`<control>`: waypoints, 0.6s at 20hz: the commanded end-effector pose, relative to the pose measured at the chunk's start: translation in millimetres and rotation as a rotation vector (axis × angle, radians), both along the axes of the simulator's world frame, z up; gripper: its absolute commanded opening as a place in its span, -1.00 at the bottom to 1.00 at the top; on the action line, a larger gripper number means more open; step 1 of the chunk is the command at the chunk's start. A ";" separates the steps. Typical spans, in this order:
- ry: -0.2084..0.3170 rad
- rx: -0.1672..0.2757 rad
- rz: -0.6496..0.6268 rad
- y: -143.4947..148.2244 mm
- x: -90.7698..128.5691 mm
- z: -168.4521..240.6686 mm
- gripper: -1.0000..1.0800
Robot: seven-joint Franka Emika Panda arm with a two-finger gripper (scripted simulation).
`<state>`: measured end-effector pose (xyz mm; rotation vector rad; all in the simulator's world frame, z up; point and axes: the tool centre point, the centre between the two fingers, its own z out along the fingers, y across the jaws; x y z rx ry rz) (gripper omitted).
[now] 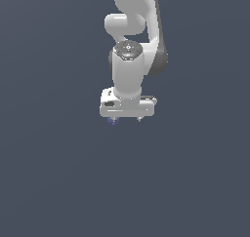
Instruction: Pick up the object and move it to a goal position.
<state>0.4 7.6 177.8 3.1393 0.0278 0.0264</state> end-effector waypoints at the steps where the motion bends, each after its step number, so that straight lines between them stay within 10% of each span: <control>1: 0.000 0.000 0.000 0.0 0.0 0.0 0.92; 12: -0.018 -0.010 -0.013 -25.2 1.6 15.3 0.92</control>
